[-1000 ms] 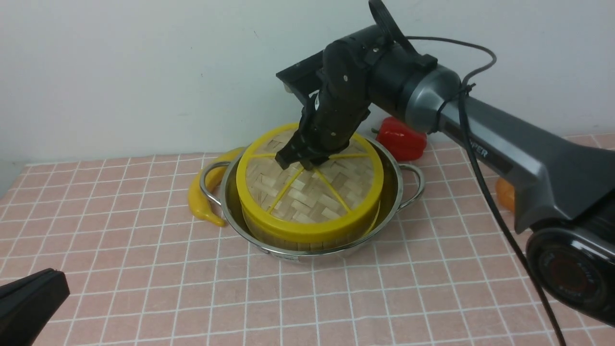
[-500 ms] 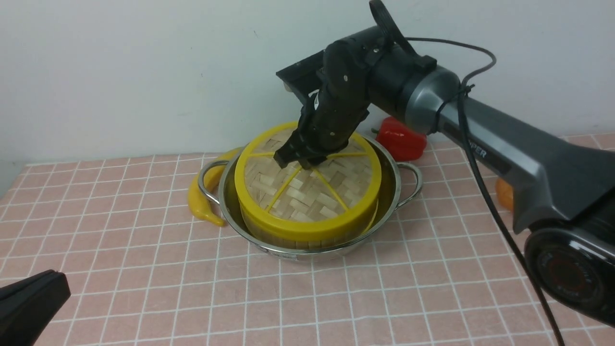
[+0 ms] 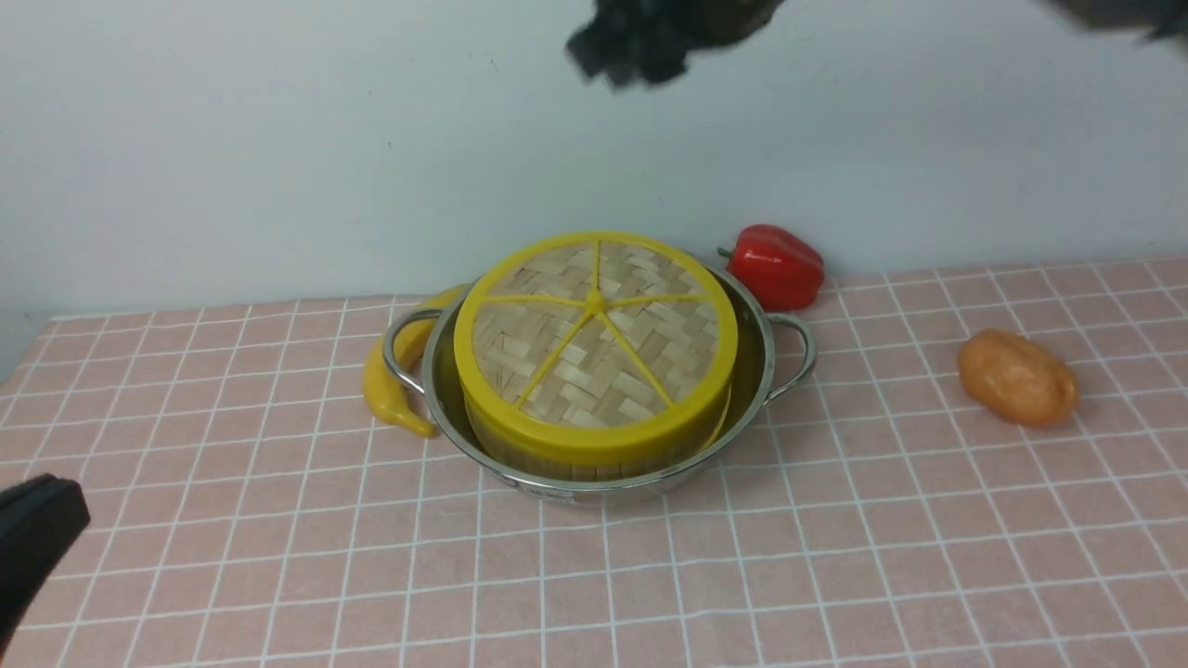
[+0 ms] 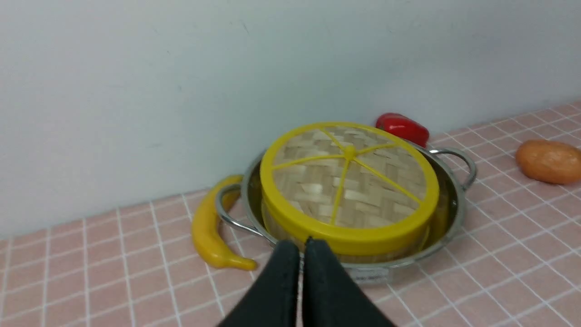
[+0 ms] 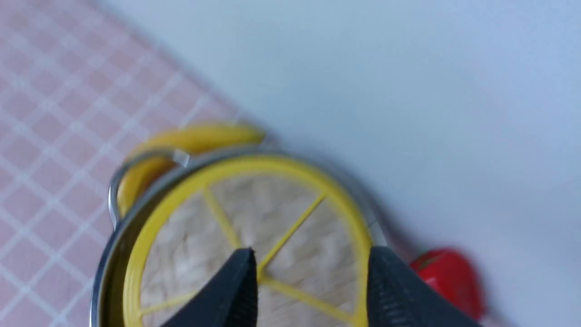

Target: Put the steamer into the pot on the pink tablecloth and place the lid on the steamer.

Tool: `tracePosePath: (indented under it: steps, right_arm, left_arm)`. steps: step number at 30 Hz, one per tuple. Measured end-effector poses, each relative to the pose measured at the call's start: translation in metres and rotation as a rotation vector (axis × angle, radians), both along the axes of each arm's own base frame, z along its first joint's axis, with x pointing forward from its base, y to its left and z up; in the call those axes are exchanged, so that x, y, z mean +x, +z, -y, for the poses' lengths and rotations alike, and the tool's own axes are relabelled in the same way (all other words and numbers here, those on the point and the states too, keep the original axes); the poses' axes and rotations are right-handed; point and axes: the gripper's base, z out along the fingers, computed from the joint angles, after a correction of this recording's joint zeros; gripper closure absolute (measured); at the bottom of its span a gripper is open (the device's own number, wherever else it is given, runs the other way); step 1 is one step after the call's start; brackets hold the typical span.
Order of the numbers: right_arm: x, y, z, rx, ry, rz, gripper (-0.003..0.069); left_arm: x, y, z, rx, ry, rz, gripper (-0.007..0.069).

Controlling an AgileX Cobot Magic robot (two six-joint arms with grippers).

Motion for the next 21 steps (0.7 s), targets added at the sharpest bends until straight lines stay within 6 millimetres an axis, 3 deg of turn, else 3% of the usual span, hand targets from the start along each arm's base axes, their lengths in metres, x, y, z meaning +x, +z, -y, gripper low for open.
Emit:
tracePosePath:
  steps: [1,3,4,6,8,10,13,15,16,17,19,20,21]
  right_arm:
    - [-0.025,0.04,0.024,0.048,-0.029,0.088,0.0316]
    - [-0.059,0.079,0.055,0.109,-0.058,0.175,0.0327]
    - [-0.067,0.087,0.061,0.123,-0.061,0.19,0.0331]
    - [-0.11,0.111,0.096,0.158,-0.088,0.245,0.0365]
    - [-0.143,0.114,0.118,0.159,-0.095,0.253,0.0406]
    - [-0.166,0.102,0.133,0.142,-0.099,0.22,0.0449]
    - [-0.193,0.067,0.15,0.112,-0.107,0.152,0.0515]
    - [-0.203,0.021,0.156,0.108,-0.104,0.124,0.0563]
    - [-0.207,0.019,0.158,0.115,-0.104,0.134,0.0571]
    - [-0.212,-0.016,0.161,0.119,-0.097,0.125,0.0594]
    - [-0.219,-0.042,0.164,0.154,-0.084,0.16,0.0624]
    - [-0.222,-0.07,0.164,0.174,-0.074,0.17,0.0642]
    - [-0.223,-0.074,0.164,0.178,-0.072,0.172,0.0645]
  left_arm:
    - [0.001,0.002,-0.002,0.028,0.017,0.036,0.0613]
    - [0.002,0.004,-0.003,0.049,0.03,0.066,0.0613]
    - [0.002,0.005,-0.004,0.053,0.033,0.072,0.0613]
    - [0.002,0.006,-0.004,0.066,0.04,0.088,0.0605]
    - [0.002,0.006,-0.004,0.067,0.04,0.089,0.0602]
    - [0.002,0.006,-0.004,0.061,0.039,0.087,0.0602]
    - [0.002,0.006,-0.004,0.055,0.036,0.08,0.0602]
    - [0.002,0.005,-0.004,0.051,0.032,0.069,0.0592]
    - [0.002,0.005,-0.004,0.051,0.032,0.067,0.0592]
    - [0.002,0.003,-0.003,0.054,0.03,0.054,0.0591]
    - [0.002,0.003,-0.003,0.055,0.029,0.048,0.0584]
    - [0.001,0.002,-0.003,0.054,0.027,0.044,0.058]
    - [0.001,0.002,-0.003,0.054,0.027,0.043,0.058]
